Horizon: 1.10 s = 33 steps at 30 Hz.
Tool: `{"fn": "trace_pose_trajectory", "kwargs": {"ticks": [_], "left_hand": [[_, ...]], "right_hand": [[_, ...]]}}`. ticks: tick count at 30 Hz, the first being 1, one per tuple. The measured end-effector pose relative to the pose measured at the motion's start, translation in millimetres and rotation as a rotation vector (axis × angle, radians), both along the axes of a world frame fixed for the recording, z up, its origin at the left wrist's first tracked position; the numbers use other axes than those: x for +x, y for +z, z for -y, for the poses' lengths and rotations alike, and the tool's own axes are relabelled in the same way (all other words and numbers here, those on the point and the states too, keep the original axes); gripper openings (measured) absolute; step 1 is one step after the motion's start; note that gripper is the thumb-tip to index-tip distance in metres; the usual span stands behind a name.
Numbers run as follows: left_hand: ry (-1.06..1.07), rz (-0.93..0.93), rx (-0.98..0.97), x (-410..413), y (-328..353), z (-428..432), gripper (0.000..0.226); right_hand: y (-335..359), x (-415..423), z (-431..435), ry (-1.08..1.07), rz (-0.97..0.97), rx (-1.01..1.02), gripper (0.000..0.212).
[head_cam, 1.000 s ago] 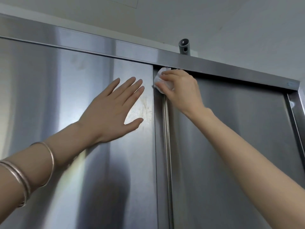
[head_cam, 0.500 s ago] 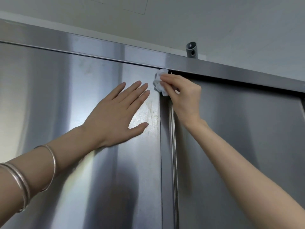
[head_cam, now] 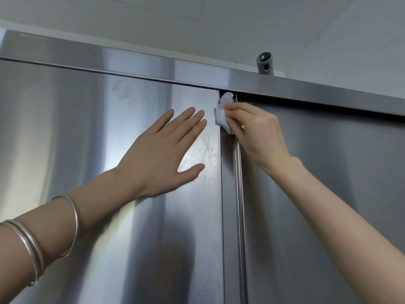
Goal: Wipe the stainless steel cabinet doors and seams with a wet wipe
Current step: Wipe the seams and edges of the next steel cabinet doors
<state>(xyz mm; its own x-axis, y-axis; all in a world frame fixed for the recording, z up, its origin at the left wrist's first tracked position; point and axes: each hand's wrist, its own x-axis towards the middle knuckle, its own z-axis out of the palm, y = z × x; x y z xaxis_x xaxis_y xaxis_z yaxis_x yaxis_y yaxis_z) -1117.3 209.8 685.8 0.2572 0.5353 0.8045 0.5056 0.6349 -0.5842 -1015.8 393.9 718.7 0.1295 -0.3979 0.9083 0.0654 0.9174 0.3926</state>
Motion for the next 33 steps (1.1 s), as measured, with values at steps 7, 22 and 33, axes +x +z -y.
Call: {"fn": "trace_pose_trajectory", "kwargs": {"ticks": [7, 22, 33], "left_hand": [[-0.009, 0.008, -0.001, 1, -1, 1, 0.077], [-0.015, -0.011, -0.012, 0, 0, 2, 0.078], [0.010, -0.035, -0.013, -2, -1, 1, 0.078]], "right_hand": [[3, -11, -1, 0.171, -0.036, 0.006, 0.018], [19, -2, -12, -0.109, 0.248, 0.016, 0.032], [-9, -2, -11, -0.055, 0.240, 0.037, 0.034]]}}
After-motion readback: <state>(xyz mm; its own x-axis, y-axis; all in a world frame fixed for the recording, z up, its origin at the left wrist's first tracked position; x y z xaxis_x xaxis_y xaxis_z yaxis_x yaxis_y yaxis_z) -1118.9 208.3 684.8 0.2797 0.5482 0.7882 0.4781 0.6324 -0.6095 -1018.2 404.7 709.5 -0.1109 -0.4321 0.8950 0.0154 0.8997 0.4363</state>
